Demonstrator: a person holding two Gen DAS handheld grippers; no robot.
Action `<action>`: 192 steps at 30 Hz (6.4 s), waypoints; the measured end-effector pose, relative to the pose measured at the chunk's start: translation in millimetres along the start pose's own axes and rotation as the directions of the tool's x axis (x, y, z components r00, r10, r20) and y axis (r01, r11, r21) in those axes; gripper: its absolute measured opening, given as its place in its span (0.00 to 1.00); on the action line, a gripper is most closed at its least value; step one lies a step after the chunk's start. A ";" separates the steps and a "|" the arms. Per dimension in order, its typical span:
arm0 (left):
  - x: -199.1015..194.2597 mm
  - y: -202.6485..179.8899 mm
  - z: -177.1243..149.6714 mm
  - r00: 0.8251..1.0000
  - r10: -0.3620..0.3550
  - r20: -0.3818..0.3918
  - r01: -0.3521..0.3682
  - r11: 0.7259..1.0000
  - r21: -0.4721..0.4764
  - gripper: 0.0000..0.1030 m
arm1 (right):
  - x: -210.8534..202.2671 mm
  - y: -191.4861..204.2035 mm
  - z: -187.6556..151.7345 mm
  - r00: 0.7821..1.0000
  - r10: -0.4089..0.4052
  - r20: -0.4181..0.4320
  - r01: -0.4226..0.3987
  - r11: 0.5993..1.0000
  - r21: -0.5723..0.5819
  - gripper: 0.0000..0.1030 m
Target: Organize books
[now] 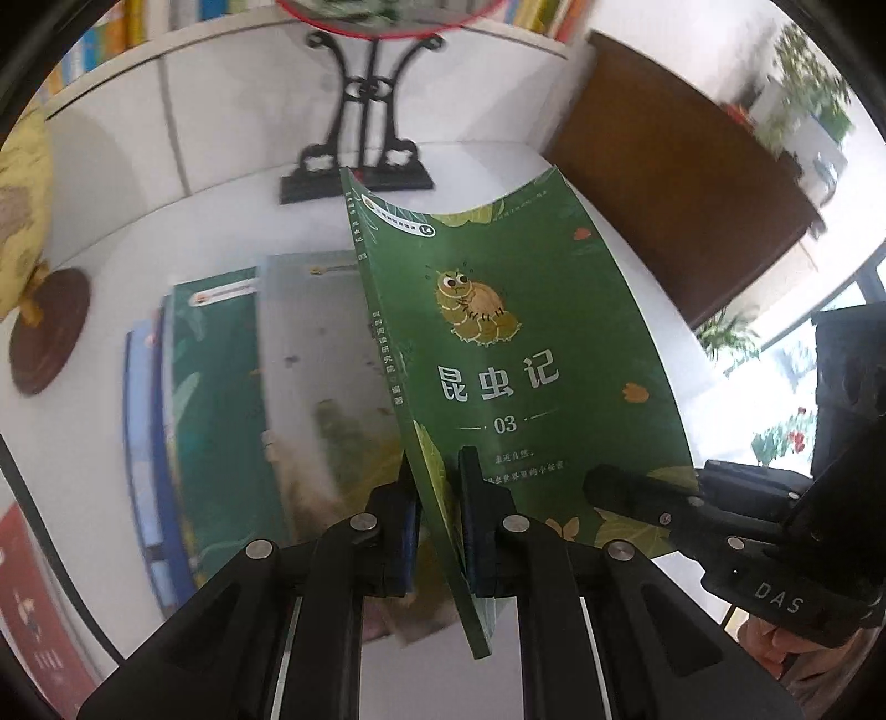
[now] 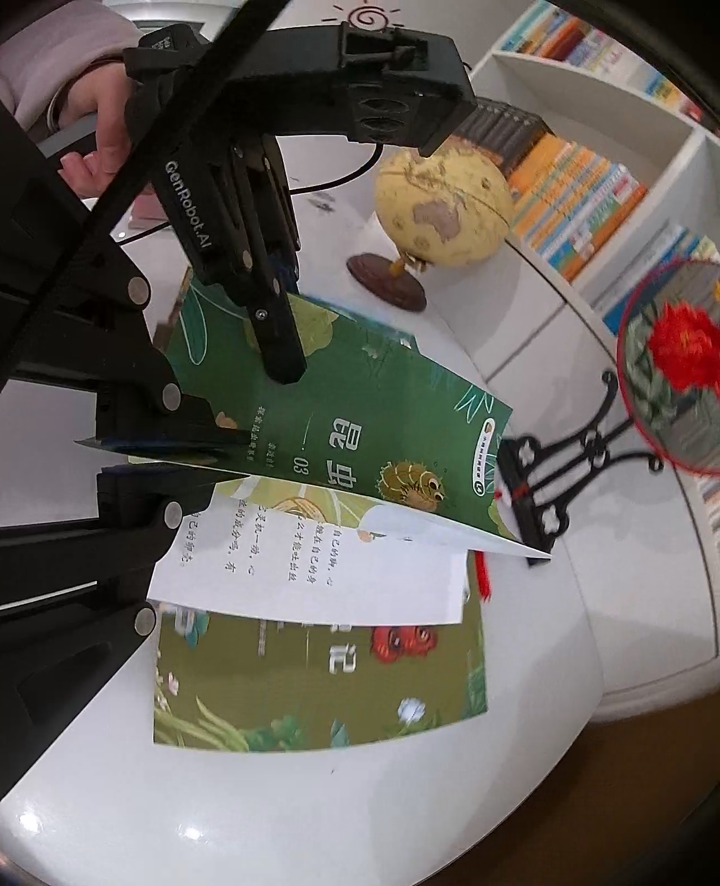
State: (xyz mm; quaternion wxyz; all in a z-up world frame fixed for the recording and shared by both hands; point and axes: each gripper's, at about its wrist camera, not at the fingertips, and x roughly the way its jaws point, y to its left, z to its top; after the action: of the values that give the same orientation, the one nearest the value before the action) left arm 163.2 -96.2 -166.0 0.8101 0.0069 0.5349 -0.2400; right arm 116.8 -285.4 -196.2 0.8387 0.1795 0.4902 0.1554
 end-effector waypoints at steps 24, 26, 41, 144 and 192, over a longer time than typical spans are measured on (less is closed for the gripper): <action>-126.8 117.5 -51.8 0.986 0.077 0.148 -0.056 0.989 -0.138 0.09 | 21.8 161.3 -22.4 0.991 0.137 -0.002 -0.136 0.979 -0.153 0.04; -135.3 133.9 -57.8 0.985 0.079 0.154 -0.056 0.987 -0.152 0.09 | 25.9 181.4 -27.2 0.989 0.148 -0.005 -0.146 0.973 -0.177 0.04; -184.8 244.7 -134.9 0.978 0.129 0.164 -0.070 0.943 -0.325 0.10 | 90.9 300.7 -62.5 0.975 0.202 -0.091 -0.219 0.936 -0.276 0.04; -58.2 70.2 -112.4 0.995 0.102 -0.010 -0.098 0.920 -0.380 0.24 | -15.9 9.5 -55.3 0.994 -0.108 0.000 0.108 0.993 0.046 0.53; 24.0 46.5 -17.9 0.914 0.394 0.094 -0.352 0.888 -0.297 0.55 | 50.3 -49.2 -0.5 0.998 0.049 -0.046 -0.053 0.995 -0.084 0.88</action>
State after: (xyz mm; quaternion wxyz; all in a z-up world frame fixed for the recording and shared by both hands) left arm 173.7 -59.4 -206.0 0.8725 -0.0206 0.4882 -0.0030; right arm 144.2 -307.0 -257.3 0.8303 0.1526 0.4968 0.2012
